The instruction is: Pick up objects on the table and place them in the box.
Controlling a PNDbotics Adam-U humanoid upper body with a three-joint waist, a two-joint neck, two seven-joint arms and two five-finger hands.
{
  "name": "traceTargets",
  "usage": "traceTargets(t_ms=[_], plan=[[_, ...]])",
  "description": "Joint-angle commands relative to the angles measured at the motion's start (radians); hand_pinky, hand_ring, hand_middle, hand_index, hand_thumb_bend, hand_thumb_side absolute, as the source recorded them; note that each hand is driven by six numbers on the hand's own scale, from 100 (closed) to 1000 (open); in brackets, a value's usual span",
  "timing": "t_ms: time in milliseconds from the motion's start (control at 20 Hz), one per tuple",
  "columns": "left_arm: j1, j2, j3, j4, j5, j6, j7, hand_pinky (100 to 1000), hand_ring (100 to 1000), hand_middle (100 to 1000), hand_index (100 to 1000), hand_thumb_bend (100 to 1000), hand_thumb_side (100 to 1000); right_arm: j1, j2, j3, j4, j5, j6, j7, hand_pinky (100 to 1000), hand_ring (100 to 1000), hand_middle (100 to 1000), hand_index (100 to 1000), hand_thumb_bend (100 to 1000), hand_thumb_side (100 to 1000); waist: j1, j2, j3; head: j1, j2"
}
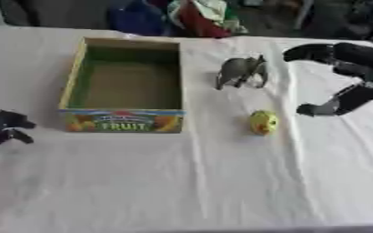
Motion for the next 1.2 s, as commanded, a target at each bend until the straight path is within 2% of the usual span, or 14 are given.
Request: traceTargets(t_ms=[50, 550, 950, 1200], plan=[[-0.004, 0.012, -0.003, -0.012, 0.0, -0.001, -0.004, 541, 669, 555, 683, 100, 802, -0.026, -0.012, -0.007, 0.014, -0.001, -0.191, 0.201, 909, 967, 950, 997, 451, 540, 0.002, -0.013, 0.0, -0.005, 0.006], [-0.004, 0.011, -0.005, -0.011, 0.0, 0.0, -0.005, 540, 670, 555, 682, 100, 803, -0.06, 0.038, -0.008, 0.119, 0.076, -0.191, 0.21, 907, 966, 952, 981, 450, 600, 0.002, -0.013, 0.002, -0.01, 0.011], [-0.004, 0.008, -0.005, -0.01, 0.001, 0.0, -0.005, 540, 671, 556, 682, 100, 804, -0.081, 0.089, -0.008, 0.196, 0.181, -0.191, 0.172, 906, 965, 951, 967, 450, 627, 0.004, -0.014, 0.003, -0.011, 0.013], [-0.005, 0.008, -0.005, -0.009, 0.0, 0.0, -0.005, 540, 671, 556, 682, 100, 804, -0.084, 0.113, 0.009, 0.211, 0.223, -0.191, 0.155, 905, 965, 950, 960, 451, 650, 0.004, -0.013, 0.005, -0.014, 0.015]])
